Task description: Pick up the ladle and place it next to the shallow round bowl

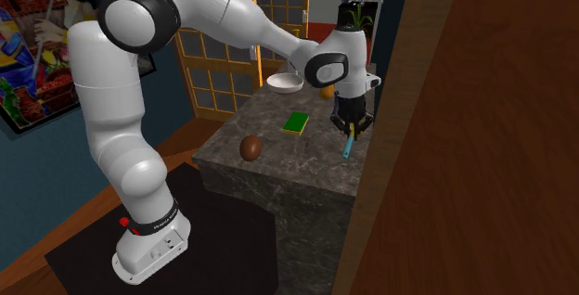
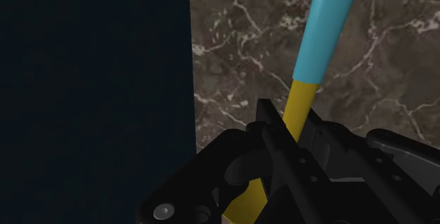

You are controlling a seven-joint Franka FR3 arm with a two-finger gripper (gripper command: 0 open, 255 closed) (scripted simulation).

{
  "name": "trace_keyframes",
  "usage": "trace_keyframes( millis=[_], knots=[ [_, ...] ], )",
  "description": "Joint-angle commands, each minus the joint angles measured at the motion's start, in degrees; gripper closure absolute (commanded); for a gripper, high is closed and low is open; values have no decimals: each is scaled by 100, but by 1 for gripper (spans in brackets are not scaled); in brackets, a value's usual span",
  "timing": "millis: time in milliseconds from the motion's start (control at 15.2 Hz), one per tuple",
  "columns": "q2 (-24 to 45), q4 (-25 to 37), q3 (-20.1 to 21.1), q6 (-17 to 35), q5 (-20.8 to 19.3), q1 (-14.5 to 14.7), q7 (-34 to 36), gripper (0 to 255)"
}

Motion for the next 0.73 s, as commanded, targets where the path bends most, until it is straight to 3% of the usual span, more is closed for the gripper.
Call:
trace_keyframes(
  millis=[0,594,660],
  knots=[
    [-82,71,-17,-141,-64,17,36,255],
    [-330,501,-55,-778,-253,60,147,255],
    [-478,342,-19,-744,-382,164,333,255]
  ],
)
